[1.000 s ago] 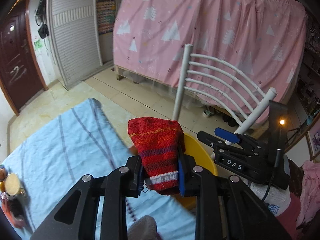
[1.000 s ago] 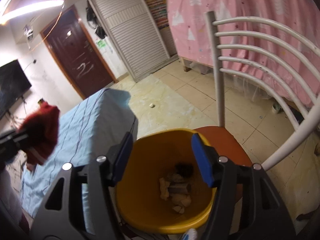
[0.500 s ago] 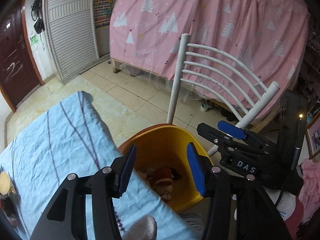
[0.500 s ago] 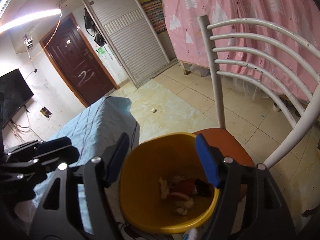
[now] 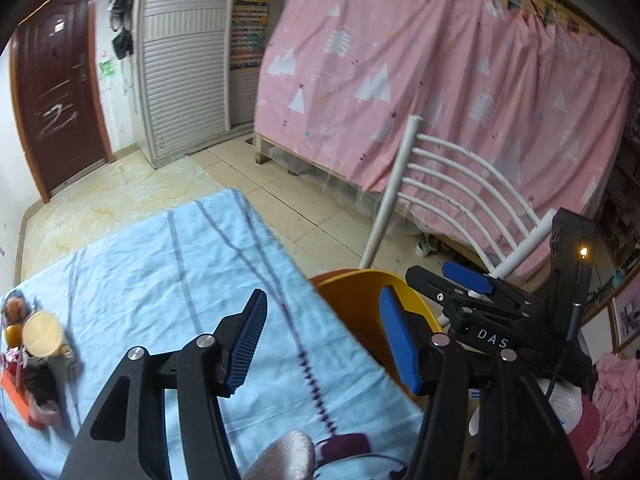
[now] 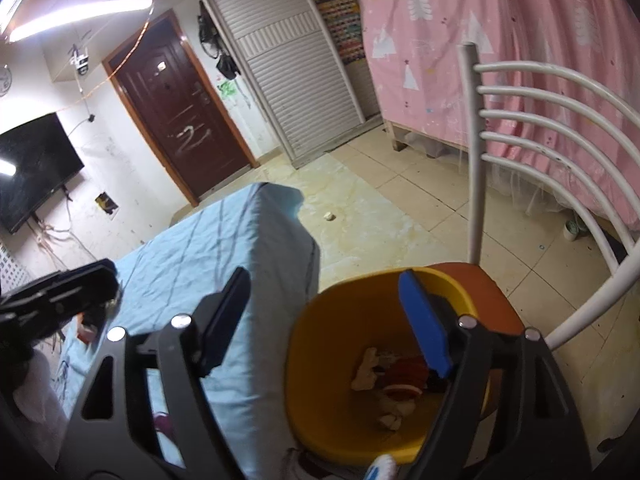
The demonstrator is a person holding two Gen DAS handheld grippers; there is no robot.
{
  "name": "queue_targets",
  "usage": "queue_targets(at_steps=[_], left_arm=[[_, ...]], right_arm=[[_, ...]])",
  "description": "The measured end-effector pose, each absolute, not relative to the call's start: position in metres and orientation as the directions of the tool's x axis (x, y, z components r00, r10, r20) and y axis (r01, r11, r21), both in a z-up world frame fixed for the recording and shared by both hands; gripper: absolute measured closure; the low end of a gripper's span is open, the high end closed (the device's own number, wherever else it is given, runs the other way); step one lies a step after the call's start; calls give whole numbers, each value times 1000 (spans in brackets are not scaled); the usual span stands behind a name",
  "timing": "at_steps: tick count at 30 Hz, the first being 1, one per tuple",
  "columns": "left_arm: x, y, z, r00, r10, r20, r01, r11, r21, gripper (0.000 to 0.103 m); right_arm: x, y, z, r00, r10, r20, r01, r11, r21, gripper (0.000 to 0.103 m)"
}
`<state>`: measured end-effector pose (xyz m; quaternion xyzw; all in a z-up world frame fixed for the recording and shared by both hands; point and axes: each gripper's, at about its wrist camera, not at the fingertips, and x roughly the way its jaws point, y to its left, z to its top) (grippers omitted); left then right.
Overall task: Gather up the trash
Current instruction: 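Move both grippers back over the remaining items on the bed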
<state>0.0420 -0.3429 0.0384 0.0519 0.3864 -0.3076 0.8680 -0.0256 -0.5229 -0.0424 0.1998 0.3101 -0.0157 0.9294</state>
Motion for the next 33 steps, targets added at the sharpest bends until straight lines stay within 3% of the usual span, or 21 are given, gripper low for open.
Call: queue_targets(at_steps=[14, 33], left_arm=[[48, -239, 59, 625, -438, -646, 449, 879, -161, 43], [59, -68, 49, 743, -217, -633, 164, 976, -142, 37]], right_arm=[[12, -434, -22, 778, 170, -605, 10, 959, 282, 24], [63, -306, -24, 697, 272, -663, -185, 962, 201, 19]])
